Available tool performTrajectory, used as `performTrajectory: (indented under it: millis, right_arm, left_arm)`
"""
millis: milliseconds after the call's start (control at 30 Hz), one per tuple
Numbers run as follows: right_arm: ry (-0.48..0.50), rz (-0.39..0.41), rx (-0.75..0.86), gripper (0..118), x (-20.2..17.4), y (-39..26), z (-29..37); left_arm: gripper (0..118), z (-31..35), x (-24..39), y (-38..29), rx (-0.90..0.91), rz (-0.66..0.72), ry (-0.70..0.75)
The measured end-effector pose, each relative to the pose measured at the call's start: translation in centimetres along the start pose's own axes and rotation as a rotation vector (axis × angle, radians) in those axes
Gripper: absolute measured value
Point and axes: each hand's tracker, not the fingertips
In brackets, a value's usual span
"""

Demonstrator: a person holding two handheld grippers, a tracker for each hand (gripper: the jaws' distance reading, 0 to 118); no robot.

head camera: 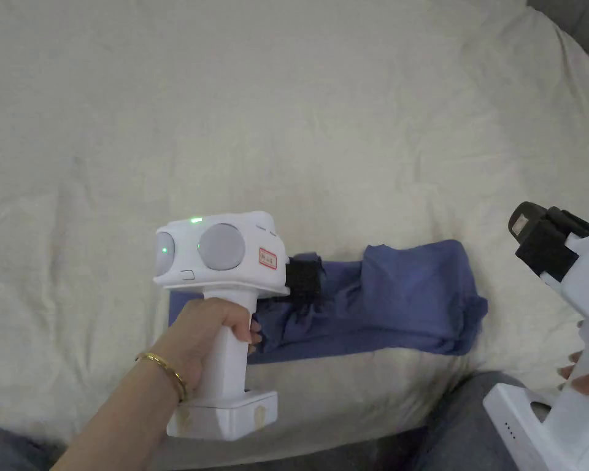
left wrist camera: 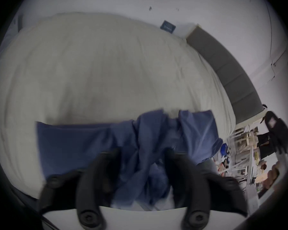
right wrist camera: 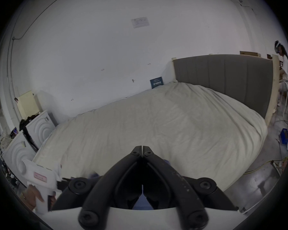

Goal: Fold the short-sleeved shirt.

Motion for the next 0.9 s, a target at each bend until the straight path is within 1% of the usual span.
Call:
performTrajectory:
  millis: [33, 133, 200, 233, 267, 300, 367, 400, 433, 467, 567, 600, 733, 767, 833, 900]
  right_arm:
    - [-0.003, -0.004, 0.001, 2, 0.2, -0.1, 0.2]
    - [-0.003, -0.025, -0.001, 2, 1.1, -0.1, 0.4]
    - [-0.008, -0.018, -0.007, 2, 1.2, -0.3, 0.1]
    - [-0.013, -0.017, -0.018, 2, 1.3, -0.3, -0.1]
    - [-0.013, -0.022, -0.023, 2, 1.4, -0.5, -0.4]
    - [-0.007, -0.032, -0.027, 2, 1.4, -0.7, -0.7]
    - [0.012, -0.054, -0.037, 2, 1.4, -0.9, -1.1]
    - [0.022, -0.058, -0.041, 2, 1.3, -1.1, -1.3]
    - [0.033, -0.054, -0.046, 2, 1.0, -1.2, -1.4]
    - [0.041, -0.044, -0.049, 2, 0.9, -1.2, -1.5]
    - [0.051, -0.022, -0.055, 2, 0.5, -1.2, -1.4]
    - [0.055, -0.021, -0.056, 2, 0.6, -1.2, -1.4]
    - [0.049, -0.019, -0.057, 2, 1.1, -1.1, -1.0]
    - [0.042, -0.016, -0.058, 2, 1.4, -1.0, -0.8]
    - [0.023, -0.014, -0.055, 2, 1.7, -0.9, -0.3]
    - [0.009, -0.010, -0.048, 2, 2.1, -0.8, 0.1]
  left_arm:
    - [87, -0.5, -0.1, -0.2, -0.013, 0.024, -0.011]
    - [86, 0.7, -0.1, -0.4, 0.033, 0.106, -0.078]
    - [86, 2.7, -0.5, -0.1, 0.118, 0.104, -0.148]
    - [85, 3.9, -0.8, 0.1, 0.182, 0.083, -0.143]
    - [75, 5.3, -0.7, 0.4, 0.243, 0.059, -0.119]
    - [58, 6.4, -0.8, 0.5, 0.306, 0.028, -0.071]
    - [15, 7.5, -1.0, 0.4, 0.364, -0.025, 0.088]
    - [9, 7.7, -0.9, 0.2, 0.359, -0.042, 0.163]
    - [8, 7.5, -1.3, -0.2, 0.342, -0.056, 0.195]
    - [5, 7.1, -1.8, -0.6, 0.325, -0.064, 0.196]
    - [5, 4.4, -2.2, -1.9, 0.249, -0.091, 0.228]
    - [5, 3.4, -1.9, -2.5, 0.249, -0.095, 0.217]
    - [5, -0.3, -0.2, -3.4, 0.147, -0.058, 0.103]
    - [5, -1.3, 0.5, -3.7, 0.147, -0.077, 0.109]
    - [4, -2.4, 2.5, -4.2, 0.152, -0.162, 0.154]
    - [4, -3.0, 4.6, -4.8, 0.161, -0.237, 0.157]
